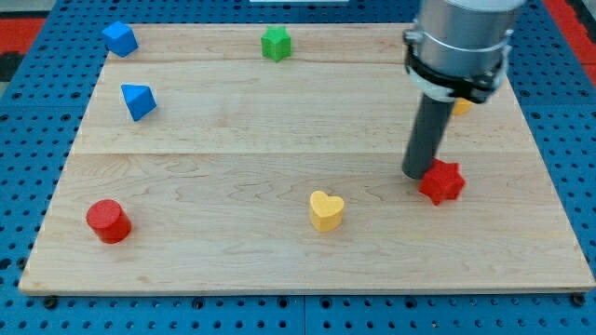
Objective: Push the red star towards the bottom right
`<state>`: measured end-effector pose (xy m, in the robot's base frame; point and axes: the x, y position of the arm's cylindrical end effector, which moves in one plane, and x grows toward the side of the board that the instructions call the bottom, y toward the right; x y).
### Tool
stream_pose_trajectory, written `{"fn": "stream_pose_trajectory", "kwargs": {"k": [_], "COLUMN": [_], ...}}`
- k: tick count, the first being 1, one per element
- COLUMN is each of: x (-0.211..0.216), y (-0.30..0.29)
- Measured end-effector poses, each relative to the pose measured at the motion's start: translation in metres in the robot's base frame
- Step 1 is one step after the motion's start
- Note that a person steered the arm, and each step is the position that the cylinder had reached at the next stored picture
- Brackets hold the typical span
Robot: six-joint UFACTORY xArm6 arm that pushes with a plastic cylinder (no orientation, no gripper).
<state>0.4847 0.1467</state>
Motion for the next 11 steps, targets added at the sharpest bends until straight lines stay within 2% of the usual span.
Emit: {"fn": "stream_pose_trajectory", "kwargs": {"k": [1, 3, 5, 6, 7, 9, 10, 11], "x": [0.010, -0.010, 0.014, 0.002, -0.011, 0.036, 0.039, 0.026], "y": [0.011, 0.027, 0.071, 0.070, 0.043, 0.022, 0.039, 0.031]}}
